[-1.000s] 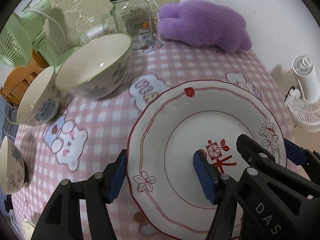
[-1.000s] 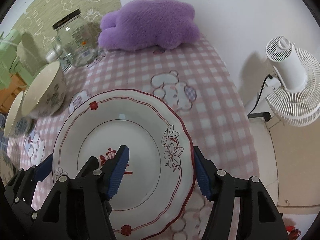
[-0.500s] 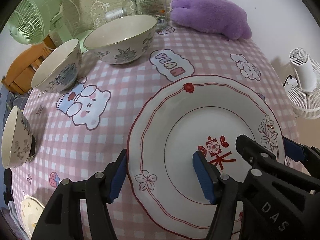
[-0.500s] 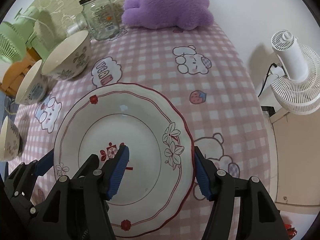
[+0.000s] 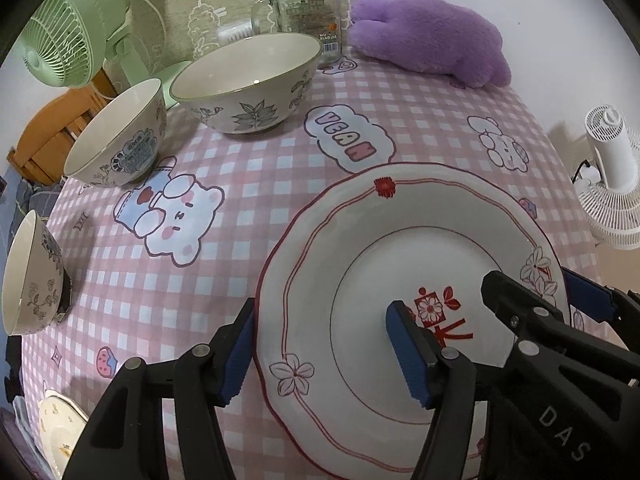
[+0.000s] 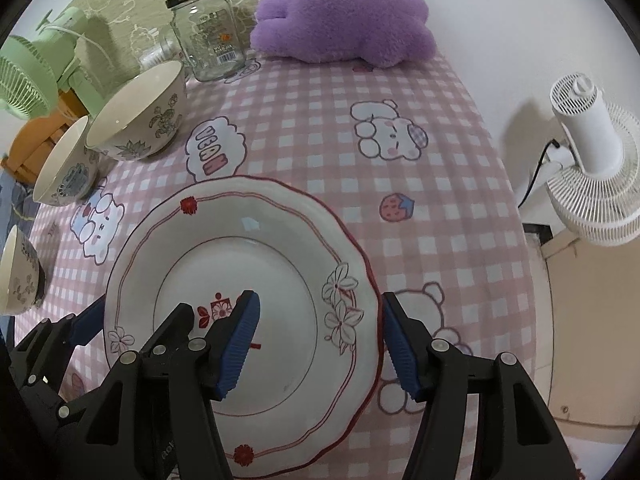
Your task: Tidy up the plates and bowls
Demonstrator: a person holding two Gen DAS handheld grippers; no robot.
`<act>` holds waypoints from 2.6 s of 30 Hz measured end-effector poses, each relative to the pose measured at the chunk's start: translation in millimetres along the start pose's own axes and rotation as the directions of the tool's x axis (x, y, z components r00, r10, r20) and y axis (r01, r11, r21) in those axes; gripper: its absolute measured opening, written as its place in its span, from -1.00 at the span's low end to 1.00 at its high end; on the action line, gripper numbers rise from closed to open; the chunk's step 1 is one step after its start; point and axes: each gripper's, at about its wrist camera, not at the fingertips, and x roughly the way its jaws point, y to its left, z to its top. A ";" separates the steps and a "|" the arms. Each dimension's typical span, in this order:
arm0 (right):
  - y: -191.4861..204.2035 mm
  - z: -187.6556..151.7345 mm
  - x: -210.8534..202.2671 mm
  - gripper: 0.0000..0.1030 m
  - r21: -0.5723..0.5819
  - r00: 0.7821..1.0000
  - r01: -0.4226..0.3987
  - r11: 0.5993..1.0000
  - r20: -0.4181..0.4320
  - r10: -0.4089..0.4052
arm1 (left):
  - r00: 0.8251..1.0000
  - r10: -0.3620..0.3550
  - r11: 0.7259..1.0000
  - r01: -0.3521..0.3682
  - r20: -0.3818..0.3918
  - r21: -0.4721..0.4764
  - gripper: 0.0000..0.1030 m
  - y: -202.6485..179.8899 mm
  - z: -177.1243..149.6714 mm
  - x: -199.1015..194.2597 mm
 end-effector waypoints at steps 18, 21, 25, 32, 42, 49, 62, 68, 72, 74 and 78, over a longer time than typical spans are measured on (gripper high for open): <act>-7.4 -1.4 0.7 0.06 -0.006 1.000 -0.011 1.000 0.004 0.011 | 1.000 0.004 1.000 -0.005 0.021 0.017 0.24 0.6 -0.5 -0.2; -11.6 0.2 6.6 0.00 0.007 1.000 -0.028 1.000 0.003 0.028 | 0.999 0.039 0.999 -0.040 0.038 0.030 0.22 -5.0 2.9 1.1; -10.7 1.8 8.0 -0.09 0.024 0.999 -0.043 0.999 0.009 0.042 | 0.999 0.038 0.999 -0.039 0.033 0.014 0.20 -4.4 6.6 3.3; -6.9 2.5 1.8 -0.09 0.028 1.000 -0.018 0.999 0.012 0.018 | 1.000 0.015 1.000 -0.015 -0.003 -0.023 0.19 0.3 5.9 0.5; -8.1 -6.7 -25.5 -0.08 0.045 0.999 -0.026 0.999 0.032 0.024 | 1.000 0.003 1.000 -0.003 0.022 -0.015 0.19 2.9 -4.8 -31.5; 2.8 -15.7 -53.3 -0.08 0.051 0.998 -0.024 0.998 0.059 0.021 | 0.999 -0.012 1.000 0.013 0.046 -0.021 0.19 14.4 -13.3 -58.7; 52.2 -50.1 -100.9 -0.08 0.065 0.996 0.023 0.998 0.090 -0.028 | 0.995 -0.066 0.998 0.066 0.078 -0.003 0.18 60.7 -42.7 -99.6; 81.1 -72.4 -117.5 -0.08 0.085 0.994 0.037 0.996 0.097 -0.045 | 0.993 -0.085 0.996 0.084 0.079 0.020 0.18 91.0 -59.3 -111.5; 101.0 -87.5 -122.2 -0.08 0.095 0.995 0.038 0.995 0.085 -0.046 | 0.993 -0.095 0.995 0.093 0.068 0.029 0.18 111.6 -73.0 -114.7; 112.5 -96.4 -122.5 -0.08 0.098 0.996 0.039 0.994 0.077 -0.046 | 0.994 -0.094 0.995 0.092 0.063 0.033 0.18 122.2 -81.0 -115.9; 134.2 -113.1 -122.6 -0.09 0.091 0.997 0.042 0.995 0.064 -0.048 | 0.994 -0.096 0.995 0.095 0.049 0.026 0.18 143.1 -97.9 -115.4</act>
